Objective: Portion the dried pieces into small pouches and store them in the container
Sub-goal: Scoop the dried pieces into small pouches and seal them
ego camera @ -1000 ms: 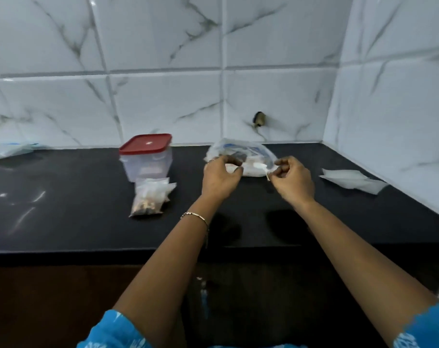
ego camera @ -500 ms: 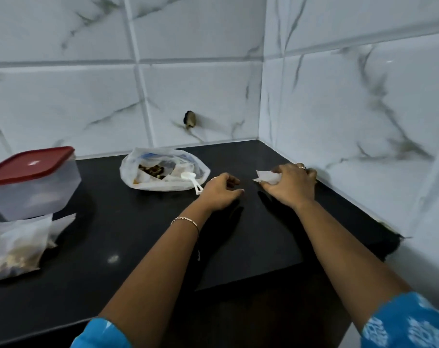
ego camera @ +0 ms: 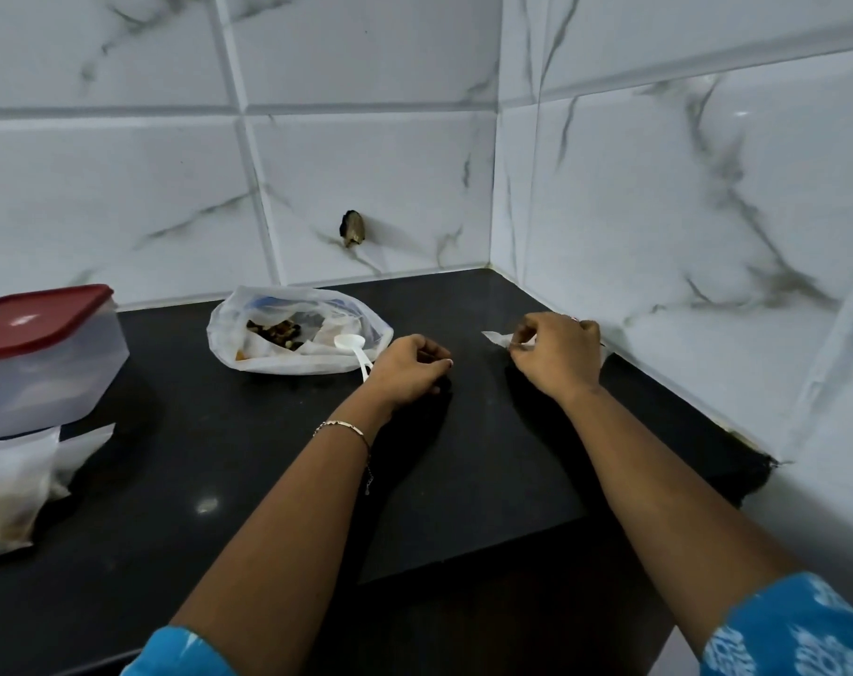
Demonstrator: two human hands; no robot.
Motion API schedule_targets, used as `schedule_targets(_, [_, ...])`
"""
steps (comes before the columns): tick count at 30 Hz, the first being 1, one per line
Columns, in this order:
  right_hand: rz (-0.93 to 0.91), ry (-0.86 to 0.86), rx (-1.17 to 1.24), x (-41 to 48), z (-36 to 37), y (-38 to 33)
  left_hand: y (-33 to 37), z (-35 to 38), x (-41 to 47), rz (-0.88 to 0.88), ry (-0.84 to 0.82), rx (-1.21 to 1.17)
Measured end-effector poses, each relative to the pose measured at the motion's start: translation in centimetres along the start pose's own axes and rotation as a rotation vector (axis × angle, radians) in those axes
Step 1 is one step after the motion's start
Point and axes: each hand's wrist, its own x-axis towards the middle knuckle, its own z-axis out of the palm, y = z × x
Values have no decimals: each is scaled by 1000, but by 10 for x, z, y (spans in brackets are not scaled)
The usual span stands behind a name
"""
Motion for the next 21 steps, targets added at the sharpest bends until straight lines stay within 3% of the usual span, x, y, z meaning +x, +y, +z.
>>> schedule_targets(6, [116, 215, 123, -1, -8, -2, 2, 0, -9, 2, 11, -121])
schedule_targets(10, [141, 296, 394, -1, -23, -21, 9, -5, -19, 97, 174, -262])
schedule_targets(14, [116, 207, 624, -5, -33, -62, 25, -23, -33, 117, 263, -560])
schedule_targets(21, [179, -80, 1330, -18, -31, -142, 19, -87, -59, 74, 323, -523])
